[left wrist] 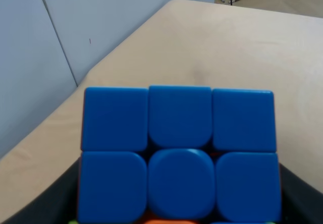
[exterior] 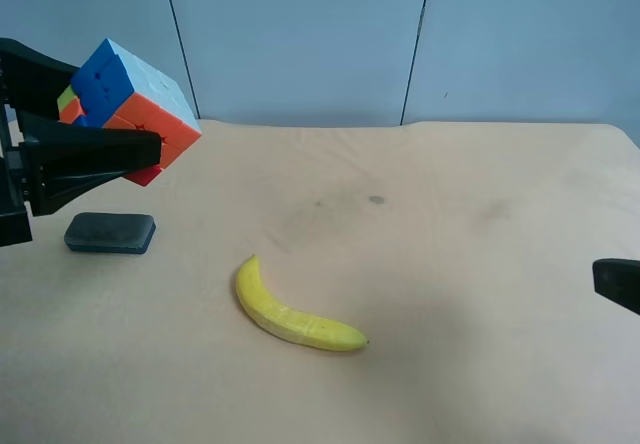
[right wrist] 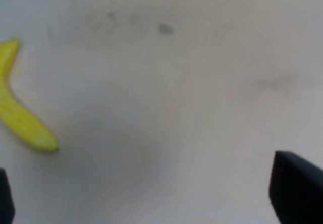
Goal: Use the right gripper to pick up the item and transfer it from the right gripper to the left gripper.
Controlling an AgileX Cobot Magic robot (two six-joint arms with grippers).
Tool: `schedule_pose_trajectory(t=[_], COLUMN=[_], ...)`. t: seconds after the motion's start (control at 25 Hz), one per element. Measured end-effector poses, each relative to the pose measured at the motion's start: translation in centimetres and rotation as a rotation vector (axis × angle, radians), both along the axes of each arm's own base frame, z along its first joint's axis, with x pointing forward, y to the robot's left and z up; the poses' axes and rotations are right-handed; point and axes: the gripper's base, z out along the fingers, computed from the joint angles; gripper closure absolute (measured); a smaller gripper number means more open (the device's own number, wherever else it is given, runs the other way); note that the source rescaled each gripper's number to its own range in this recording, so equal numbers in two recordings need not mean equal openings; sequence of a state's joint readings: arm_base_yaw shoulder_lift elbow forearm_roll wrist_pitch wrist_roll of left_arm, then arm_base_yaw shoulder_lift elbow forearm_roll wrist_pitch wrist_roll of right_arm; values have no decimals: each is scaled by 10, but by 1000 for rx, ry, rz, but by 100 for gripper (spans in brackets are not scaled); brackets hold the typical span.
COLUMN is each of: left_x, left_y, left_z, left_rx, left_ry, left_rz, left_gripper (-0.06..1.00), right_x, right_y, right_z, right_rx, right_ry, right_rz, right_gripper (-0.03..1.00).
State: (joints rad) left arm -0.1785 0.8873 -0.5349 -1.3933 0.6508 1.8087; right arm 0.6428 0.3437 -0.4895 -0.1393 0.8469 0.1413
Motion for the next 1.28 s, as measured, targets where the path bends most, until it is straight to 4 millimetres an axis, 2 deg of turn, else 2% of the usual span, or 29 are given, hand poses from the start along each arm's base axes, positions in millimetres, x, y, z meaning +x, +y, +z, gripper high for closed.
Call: schedule_pose_trajectory(t=[0.4,0.64,1.28], left_x=[0,0,0], left_y=[0,0,0], left_z=[0,0,0], left_rx=[0,4,7], left_ry=[0,-1,-1], left_rz=[0,-2,-2], left_gripper=[94,94,94], right_x=[-12,-17,-15], right_y=[13,-3,-4], right_z=[0,-6,-11], right_rx=[80,-117,-105], right_ry=[80,185,187], right_rz=[157,97,57], right_gripper=[-3,-3,-3])
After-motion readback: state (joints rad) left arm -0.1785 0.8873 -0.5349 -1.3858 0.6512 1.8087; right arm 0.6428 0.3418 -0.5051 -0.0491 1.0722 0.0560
